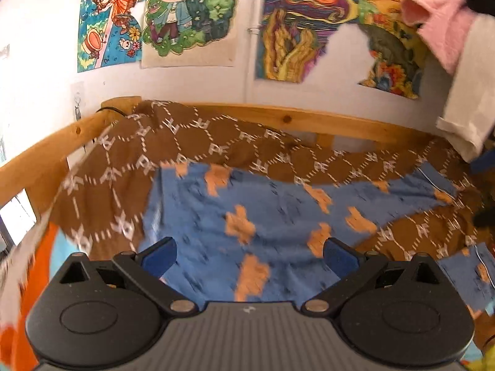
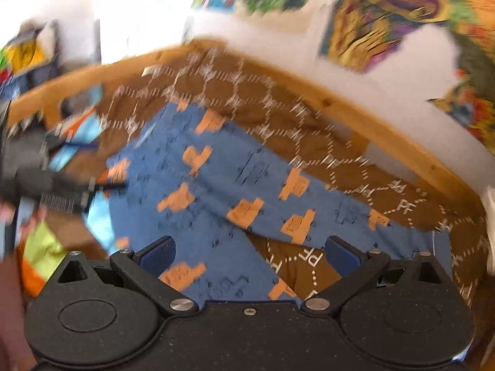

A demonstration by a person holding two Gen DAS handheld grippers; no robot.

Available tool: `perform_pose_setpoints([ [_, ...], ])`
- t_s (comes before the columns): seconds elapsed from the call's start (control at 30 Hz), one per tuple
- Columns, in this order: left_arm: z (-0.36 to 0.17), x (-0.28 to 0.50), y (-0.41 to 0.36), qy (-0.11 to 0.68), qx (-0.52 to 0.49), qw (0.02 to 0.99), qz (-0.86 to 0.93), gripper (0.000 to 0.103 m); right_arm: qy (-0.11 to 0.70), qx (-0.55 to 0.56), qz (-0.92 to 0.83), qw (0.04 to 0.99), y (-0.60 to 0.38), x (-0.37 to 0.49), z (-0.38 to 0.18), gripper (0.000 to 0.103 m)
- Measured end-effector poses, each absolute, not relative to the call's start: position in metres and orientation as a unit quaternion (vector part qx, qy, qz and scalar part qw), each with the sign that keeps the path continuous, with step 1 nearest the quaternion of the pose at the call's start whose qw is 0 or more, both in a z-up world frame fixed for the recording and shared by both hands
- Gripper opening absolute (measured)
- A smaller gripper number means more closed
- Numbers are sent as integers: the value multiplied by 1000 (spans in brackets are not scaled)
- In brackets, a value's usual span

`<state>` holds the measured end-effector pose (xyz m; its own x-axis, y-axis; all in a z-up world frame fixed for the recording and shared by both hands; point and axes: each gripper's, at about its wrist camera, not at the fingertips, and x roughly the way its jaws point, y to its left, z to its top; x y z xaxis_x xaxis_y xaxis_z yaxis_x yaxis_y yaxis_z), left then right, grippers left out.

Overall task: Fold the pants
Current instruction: 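Grasp the blue pants near the waistband with the right tool while the left tool grasps the pants too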

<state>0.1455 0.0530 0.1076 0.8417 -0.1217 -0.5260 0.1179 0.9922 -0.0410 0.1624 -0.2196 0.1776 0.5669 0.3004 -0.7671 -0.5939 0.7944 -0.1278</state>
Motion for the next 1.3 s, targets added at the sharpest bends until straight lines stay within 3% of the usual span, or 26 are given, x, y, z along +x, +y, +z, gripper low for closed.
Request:
perform_pose_setpoints([
  [0.17, 125, 205, 62, 294, 69, 951, -67, 103, 408, -237, 287, 834, -206, 206, 185, 102],
  [0.37, 128, 269, 41, 279, 202, 937, -68, 103, 377, -199, 303, 853, -202, 283, 153, 102],
  [0.7, 85, 376, 26, 362, 246, 895, -89, 103, 372, -178, 311, 856, -221, 384, 72, 102],
  [0.77, 83, 388, 30, 373, 250, 889, -93, 98, 389, -199, 304, 846, -219, 406, 60, 102],
  [0.83, 82, 400, 33, 391, 250, 880, -105, 71, 411, -193, 299, 839, -218, 430, 49, 102],
  [0.9, 80, 409, 35, 407, 254, 869, -118, 56, 420, -168, 303, 839, -221, 448, 40, 101],
  [0.93, 78, 412, 36, 416, 256, 864, -124, 50, 417, -155, 310, 840, -222, 454, 37, 95],
  [1.07, 73, 413, 37, 437, 271, 842, -165, 46, 428, -153, 355, 817, -218, 468, 26, 77],
  [1.3, 73, 422, 31, 463, 286, 822, -172, 46, 418, -178, 405, 794, -209, 473, 19, 77],
])
